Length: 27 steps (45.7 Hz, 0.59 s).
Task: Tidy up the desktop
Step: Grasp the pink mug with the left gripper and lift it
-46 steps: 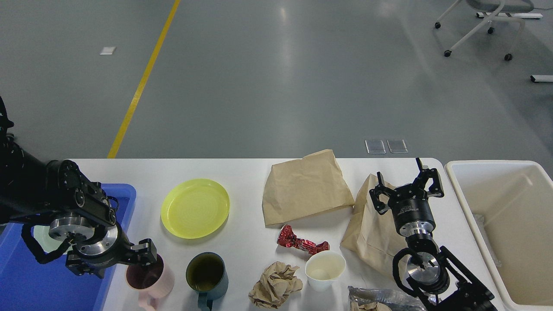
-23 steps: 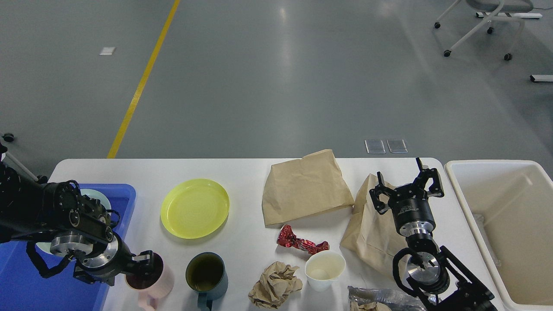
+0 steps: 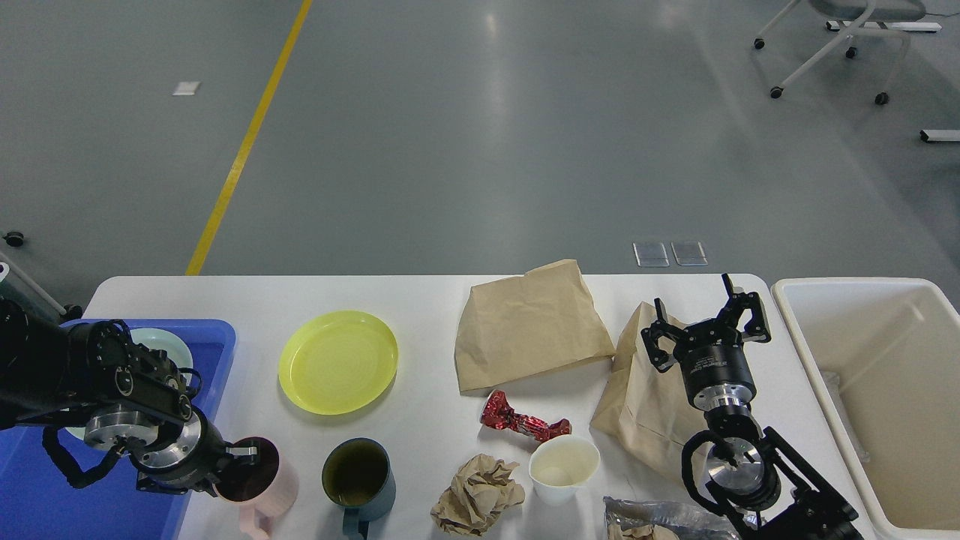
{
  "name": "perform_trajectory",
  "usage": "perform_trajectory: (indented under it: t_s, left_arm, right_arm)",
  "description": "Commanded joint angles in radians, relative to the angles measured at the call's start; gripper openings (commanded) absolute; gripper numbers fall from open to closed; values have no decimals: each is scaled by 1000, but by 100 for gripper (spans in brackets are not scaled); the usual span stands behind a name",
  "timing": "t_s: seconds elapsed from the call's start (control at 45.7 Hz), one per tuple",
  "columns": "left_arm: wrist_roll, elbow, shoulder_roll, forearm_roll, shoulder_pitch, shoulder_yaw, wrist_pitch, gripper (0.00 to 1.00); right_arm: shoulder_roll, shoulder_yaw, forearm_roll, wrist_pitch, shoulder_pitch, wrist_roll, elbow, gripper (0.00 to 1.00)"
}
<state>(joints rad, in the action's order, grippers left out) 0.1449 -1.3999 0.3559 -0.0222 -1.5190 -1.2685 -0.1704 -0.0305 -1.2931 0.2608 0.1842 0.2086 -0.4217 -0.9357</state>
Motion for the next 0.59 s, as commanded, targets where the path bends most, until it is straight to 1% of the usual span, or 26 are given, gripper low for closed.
perform_trajectory:
  t_s: [0.0, 0.066, 0.109, 0.131, 0.459, 0.525, 0.569]
  left_arm:
    - [1, -1, 3, -10, 5, 0, 0, 13]
    - [1, -1, 3, -13, 8, 0, 0, 9]
    - [1, -1, 3, -13, 10, 0, -4, 2]
    - [1, -1, 3, -13, 10, 0, -4, 0]
    - [1, -10, 32, -13, -15, -3, -20, 0]
    - [1, -19, 55, -12, -46, -12, -50, 0]
    - [1, -25, 70, -12, -69, -18, -87, 0]
  right_arm:
    - [1, 0, 0, 0, 0, 0, 0, 100]
    - [0, 0, 0, 0, 0, 0, 0, 100]
    - [0, 0, 0, 0, 0, 0, 0, 100]
    - [0, 0, 0, 0, 2, 0, 0, 100]
    - [1, 0, 0, 0, 0, 1, 0, 100]
    - [0, 0, 0, -2, 0, 0, 0, 100]
    - [1, 0, 0, 0, 0, 1, 0, 100]
